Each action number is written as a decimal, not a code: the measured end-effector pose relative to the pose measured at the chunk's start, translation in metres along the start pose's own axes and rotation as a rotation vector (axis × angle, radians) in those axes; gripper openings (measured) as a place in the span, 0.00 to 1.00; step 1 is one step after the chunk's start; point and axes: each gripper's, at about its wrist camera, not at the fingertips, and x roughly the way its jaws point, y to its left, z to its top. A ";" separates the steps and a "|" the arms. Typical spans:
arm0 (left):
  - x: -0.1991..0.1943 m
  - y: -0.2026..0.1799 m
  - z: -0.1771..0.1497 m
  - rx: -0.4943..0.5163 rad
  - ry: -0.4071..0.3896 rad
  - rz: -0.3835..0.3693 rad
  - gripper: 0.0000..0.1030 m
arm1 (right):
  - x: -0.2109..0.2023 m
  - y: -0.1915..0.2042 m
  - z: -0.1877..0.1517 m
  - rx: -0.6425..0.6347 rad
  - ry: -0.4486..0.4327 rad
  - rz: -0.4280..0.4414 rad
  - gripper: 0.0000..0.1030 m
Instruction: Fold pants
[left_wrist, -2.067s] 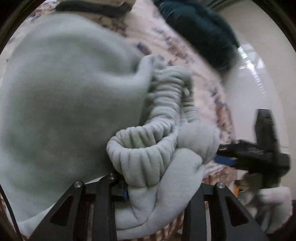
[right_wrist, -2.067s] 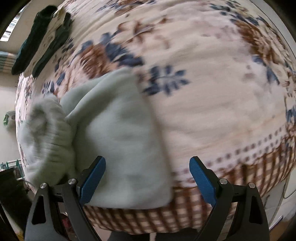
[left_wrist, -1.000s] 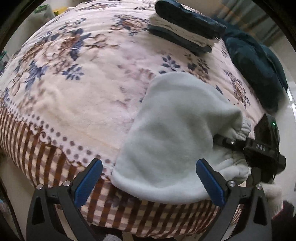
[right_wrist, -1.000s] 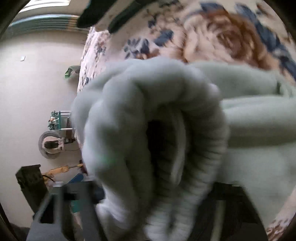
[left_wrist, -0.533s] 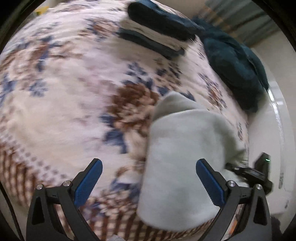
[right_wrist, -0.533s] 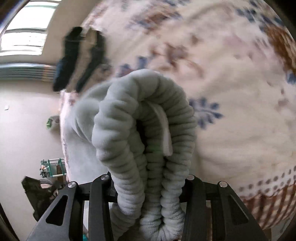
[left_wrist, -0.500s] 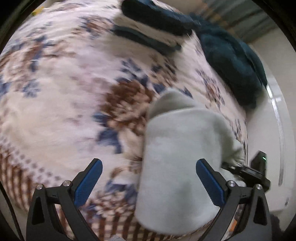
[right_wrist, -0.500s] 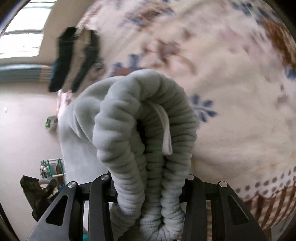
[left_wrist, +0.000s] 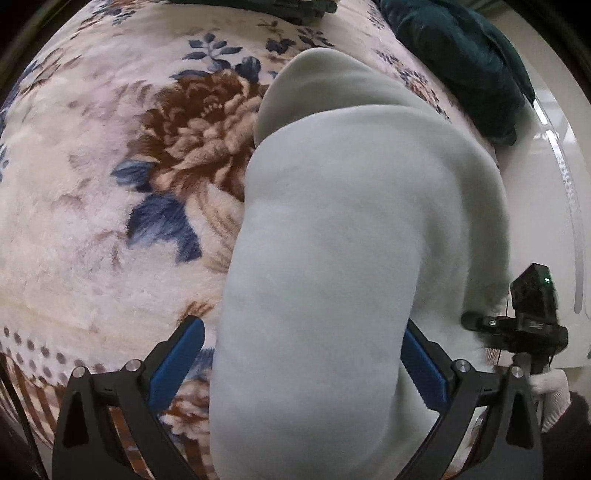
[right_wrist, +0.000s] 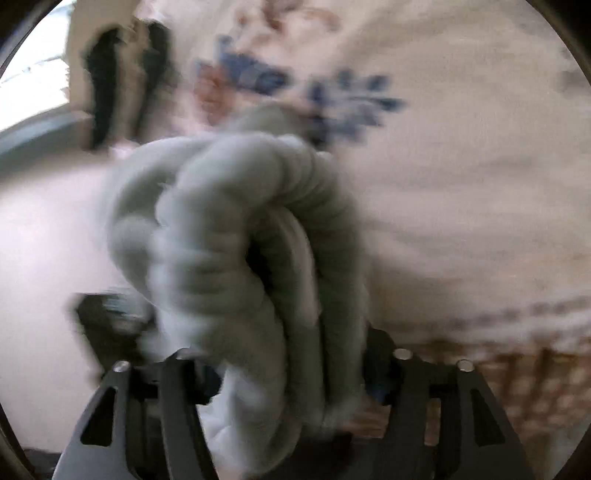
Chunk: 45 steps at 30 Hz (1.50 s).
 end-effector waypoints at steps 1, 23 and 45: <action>0.001 -0.003 -0.001 0.013 0.004 -0.002 1.00 | 0.000 -0.001 0.000 0.009 0.002 -0.044 0.76; -0.141 0.117 -0.057 -0.344 -0.305 0.066 1.00 | 0.022 0.257 -0.053 -0.319 -0.075 0.357 0.21; -0.158 0.248 -0.014 -0.395 -0.310 -0.001 1.00 | 0.133 0.374 0.021 -0.452 -0.123 -0.148 0.78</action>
